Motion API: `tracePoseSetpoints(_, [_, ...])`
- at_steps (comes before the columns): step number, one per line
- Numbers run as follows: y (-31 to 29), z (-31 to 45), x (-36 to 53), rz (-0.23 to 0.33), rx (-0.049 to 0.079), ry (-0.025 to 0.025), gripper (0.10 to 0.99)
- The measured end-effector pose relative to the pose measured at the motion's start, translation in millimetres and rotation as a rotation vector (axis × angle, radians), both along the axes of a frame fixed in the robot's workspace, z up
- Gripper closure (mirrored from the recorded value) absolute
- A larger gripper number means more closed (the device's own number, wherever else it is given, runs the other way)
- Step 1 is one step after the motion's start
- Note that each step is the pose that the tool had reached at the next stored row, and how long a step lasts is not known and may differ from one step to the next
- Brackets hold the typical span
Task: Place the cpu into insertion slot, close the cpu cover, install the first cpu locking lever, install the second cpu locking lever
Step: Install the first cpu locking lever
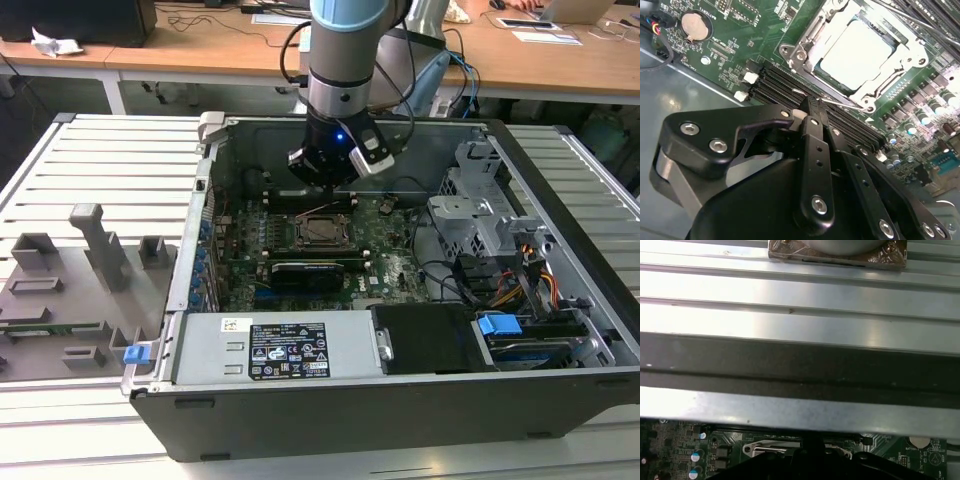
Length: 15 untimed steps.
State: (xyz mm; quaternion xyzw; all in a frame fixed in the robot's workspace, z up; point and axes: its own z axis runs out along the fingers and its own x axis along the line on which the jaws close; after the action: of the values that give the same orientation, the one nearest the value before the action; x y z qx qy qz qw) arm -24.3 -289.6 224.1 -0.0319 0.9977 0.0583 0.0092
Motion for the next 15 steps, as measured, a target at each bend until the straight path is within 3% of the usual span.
tracePoseSetpoints(15, [0.0, -15.3, 5.3, 0.000, 0.000, 0.0000, 0.980])
